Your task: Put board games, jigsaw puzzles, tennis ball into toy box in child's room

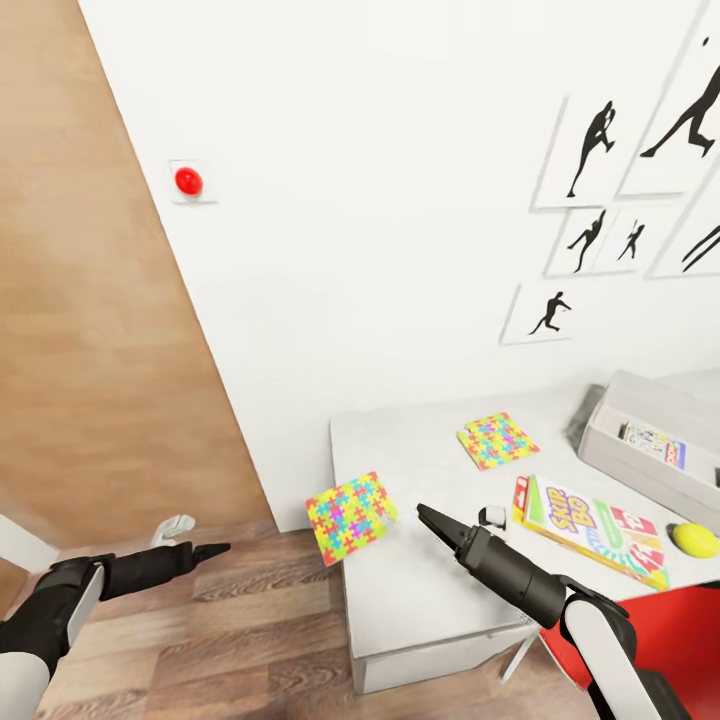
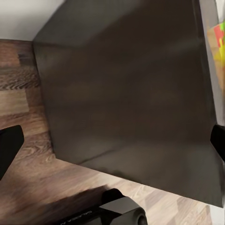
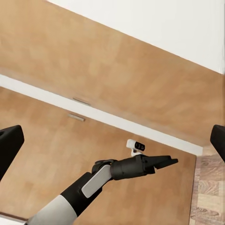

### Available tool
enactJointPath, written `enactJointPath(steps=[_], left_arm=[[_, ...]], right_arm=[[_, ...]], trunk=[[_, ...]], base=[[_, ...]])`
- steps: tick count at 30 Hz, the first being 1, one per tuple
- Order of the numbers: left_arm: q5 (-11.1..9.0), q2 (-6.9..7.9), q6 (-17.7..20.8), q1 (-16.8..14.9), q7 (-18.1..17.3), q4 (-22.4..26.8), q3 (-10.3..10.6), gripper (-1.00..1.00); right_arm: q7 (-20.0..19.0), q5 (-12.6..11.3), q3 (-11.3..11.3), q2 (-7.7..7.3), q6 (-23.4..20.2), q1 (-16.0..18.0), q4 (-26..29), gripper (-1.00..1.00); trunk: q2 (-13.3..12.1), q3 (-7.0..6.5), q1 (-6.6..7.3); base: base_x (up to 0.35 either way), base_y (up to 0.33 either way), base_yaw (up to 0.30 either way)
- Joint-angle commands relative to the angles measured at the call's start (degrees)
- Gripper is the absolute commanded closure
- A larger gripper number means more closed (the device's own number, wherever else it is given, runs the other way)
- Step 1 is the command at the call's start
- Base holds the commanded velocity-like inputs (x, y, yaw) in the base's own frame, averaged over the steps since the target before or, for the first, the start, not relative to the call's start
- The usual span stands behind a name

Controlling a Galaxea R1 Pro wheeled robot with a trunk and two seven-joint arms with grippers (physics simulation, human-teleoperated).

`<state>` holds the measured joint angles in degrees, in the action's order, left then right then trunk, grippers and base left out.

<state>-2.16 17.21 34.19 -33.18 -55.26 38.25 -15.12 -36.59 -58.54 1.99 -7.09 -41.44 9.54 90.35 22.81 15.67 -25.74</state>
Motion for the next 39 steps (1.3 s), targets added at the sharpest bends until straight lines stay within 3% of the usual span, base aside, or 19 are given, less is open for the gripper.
enactJointPath(steps=[1,26,29,34,39], left_arm=[[-0.2,0.00,0.6,0.0,-0.1,0.0,-0.1,-1.00],[-0.4,0.06,0.4,0.0,-2.0,0.0,-0.3,-1.00],[-0.5,0.08,0.4,0.0,-4.0,0.0,-0.3,-1.00],[-0.3,0.03,0.5,0.0,-11.5,-0.1,-0.2,-1.00],[-0.3,0.12,0.4,0.0,-14.4,-0.3,-0.2,-1.00]], right_arm=[[0.1,-0.4,0.0,-0.03,-0.3,0.0,0.0,-1.00],[0.2,-0.3,0.0,-0.03,-0.3,0.0,0.0,-1.00],[0.2,-0.3,0.0,-0.03,-0.3,0.0,0.0,-1.00],[0.0,-0.3,0.0,-0.03,-0.3,0.0,0.0,-1.00],[0.0,-0.4,0.0,-0.03,-0.3,0.0,0.0,-1.00]], trunk=[[0.1,0.10,-0.04],[0.1,0.10,-0.04],[0.1,0.10,-0.04],[0.1,0.10,-0.04],[0.1,0.10,-0.04]], base=[[0.116,-0.112,0.000],[0.016,-0.084,0.000],[0.000,-0.004,0.000],[0.000,-0.001,0.000],[0.000,0.000,0.000]])
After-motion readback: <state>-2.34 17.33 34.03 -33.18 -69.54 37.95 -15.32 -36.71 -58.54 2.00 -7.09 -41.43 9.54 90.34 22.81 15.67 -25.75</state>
